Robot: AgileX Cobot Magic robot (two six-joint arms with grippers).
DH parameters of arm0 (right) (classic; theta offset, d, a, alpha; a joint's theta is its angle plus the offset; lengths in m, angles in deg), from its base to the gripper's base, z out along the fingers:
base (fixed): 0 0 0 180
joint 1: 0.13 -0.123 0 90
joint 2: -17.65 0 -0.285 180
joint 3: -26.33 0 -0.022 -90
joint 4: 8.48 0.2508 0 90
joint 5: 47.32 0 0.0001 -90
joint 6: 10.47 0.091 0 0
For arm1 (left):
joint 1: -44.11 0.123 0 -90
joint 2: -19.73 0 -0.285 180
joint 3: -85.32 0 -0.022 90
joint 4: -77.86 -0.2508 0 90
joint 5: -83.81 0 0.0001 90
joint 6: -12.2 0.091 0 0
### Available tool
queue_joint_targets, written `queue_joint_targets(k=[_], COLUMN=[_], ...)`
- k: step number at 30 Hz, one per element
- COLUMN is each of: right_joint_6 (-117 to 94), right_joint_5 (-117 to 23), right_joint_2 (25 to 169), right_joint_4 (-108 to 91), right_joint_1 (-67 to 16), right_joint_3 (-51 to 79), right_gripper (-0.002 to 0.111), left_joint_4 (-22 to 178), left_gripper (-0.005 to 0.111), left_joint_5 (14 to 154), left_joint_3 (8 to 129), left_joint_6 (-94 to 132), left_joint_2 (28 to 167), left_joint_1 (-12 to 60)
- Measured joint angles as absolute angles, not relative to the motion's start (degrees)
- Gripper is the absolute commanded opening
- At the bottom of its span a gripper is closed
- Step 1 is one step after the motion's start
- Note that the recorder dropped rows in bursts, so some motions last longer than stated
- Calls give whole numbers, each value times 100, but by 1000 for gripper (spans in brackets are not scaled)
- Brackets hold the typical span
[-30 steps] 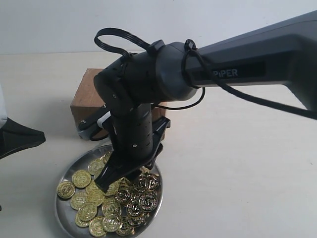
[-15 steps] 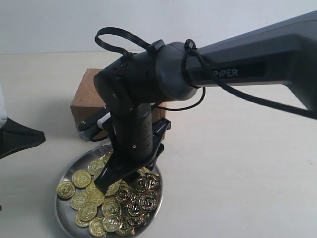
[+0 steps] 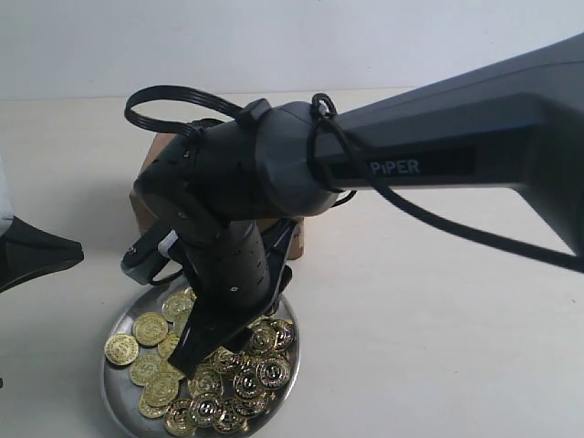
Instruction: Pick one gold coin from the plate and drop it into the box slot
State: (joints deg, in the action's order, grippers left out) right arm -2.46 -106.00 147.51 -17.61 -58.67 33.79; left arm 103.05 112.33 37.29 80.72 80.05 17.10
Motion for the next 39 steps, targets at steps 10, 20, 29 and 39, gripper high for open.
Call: queue_joint_targets(k=[10, 20, 29, 39], right_joint_6=[-236, -224, -224, -224], right_joint_5=[-10739, -10739, -10700, -10453], right_joint_2=[14951, 14951, 14951, 14951], right_joint_4=[-1762, -1678, -1627, -1618], right_joint_1=[-5867, -5867, -5867, -5867], right_joint_3=[3381, 3381, 3381, 3381], right_gripper=[49, 49, 49, 49], left_joint_4=[10305, 10305, 10305, 10305], left_gripper=[0, 0, 0, 0], left_joint_5=[11233, 11233, 11233, 11233], left_joint_3=[3729, 3729, 3729, 3729], left_joint_6=[8072, 8072, 8072, 8072], left_joint_2=[8005, 8005, 8005, 8005], left_joint_1=[1710, 1710, 1710, 1710])
